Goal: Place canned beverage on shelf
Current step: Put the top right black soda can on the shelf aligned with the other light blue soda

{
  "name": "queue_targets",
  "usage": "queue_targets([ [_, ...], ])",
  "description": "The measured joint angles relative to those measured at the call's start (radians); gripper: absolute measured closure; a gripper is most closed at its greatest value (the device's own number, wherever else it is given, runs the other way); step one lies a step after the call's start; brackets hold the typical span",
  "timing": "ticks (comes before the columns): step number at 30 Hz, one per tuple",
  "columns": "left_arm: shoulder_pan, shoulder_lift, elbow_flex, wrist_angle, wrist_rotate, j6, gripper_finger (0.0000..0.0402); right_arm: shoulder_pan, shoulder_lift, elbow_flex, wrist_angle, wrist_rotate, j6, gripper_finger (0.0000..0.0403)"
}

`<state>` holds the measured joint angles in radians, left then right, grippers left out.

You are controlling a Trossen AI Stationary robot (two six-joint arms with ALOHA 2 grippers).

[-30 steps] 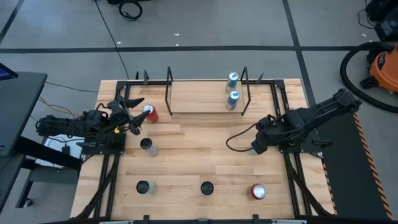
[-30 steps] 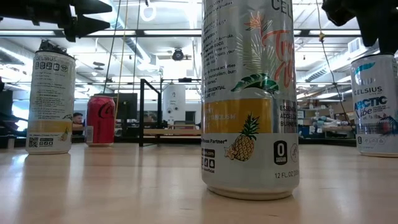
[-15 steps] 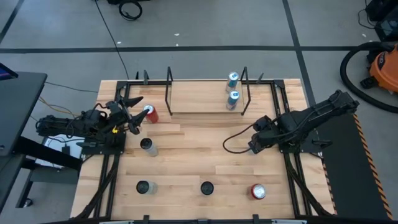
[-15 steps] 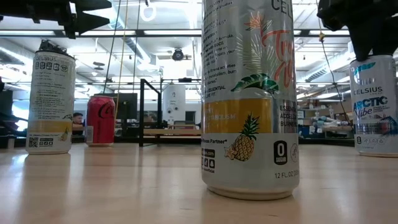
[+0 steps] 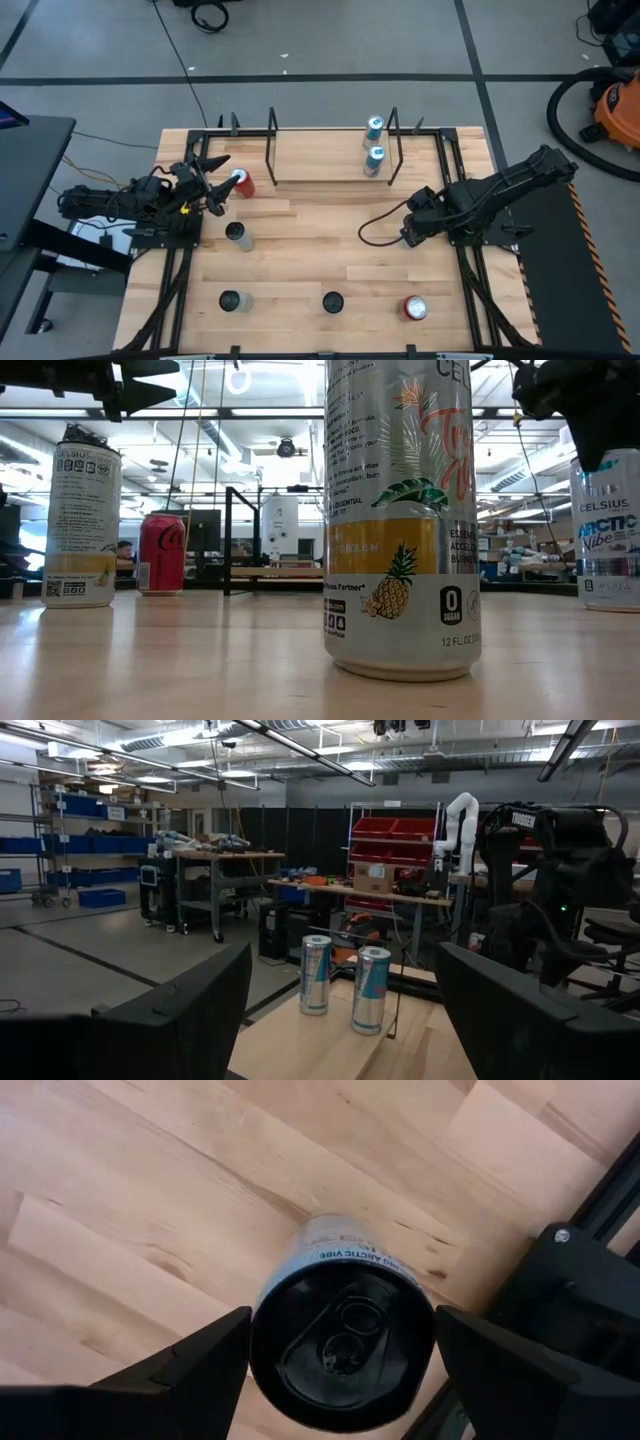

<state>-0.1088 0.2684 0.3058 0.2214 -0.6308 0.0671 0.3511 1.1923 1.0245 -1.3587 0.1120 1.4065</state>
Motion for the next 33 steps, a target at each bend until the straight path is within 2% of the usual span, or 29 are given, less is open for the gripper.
queue_targets([
  [4,0.000,0.000,0.000,0.004,0.000,0.001,0.0086,0.000,0.000,0.000,0.001,-0.001,-0.018,0.0096],
  [9,0.000,0.000,0.000,0.013,0.000,0.024,0.0086,0.000,-0.001,0.001,0.002,-0.020,-0.048,0.0149],
  [18,0.000,0.000,0.000,0.014,0.000,0.025,0.0086,-0.020,0.001,0.048,0.000,-0.035,-0.088,0.0150],
  [25,0.000,0.000,0.000,0.020,0.000,0.026,0.0086,-0.106,0.001,0.193,-0.004,0.024,-0.247,0.0150],
  [33,0.000,0.000,0.000,0.022,0.000,0.034,0.0086,-0.292,0.001,0.381,0.017,0.094,-0.526,0.0150],
])
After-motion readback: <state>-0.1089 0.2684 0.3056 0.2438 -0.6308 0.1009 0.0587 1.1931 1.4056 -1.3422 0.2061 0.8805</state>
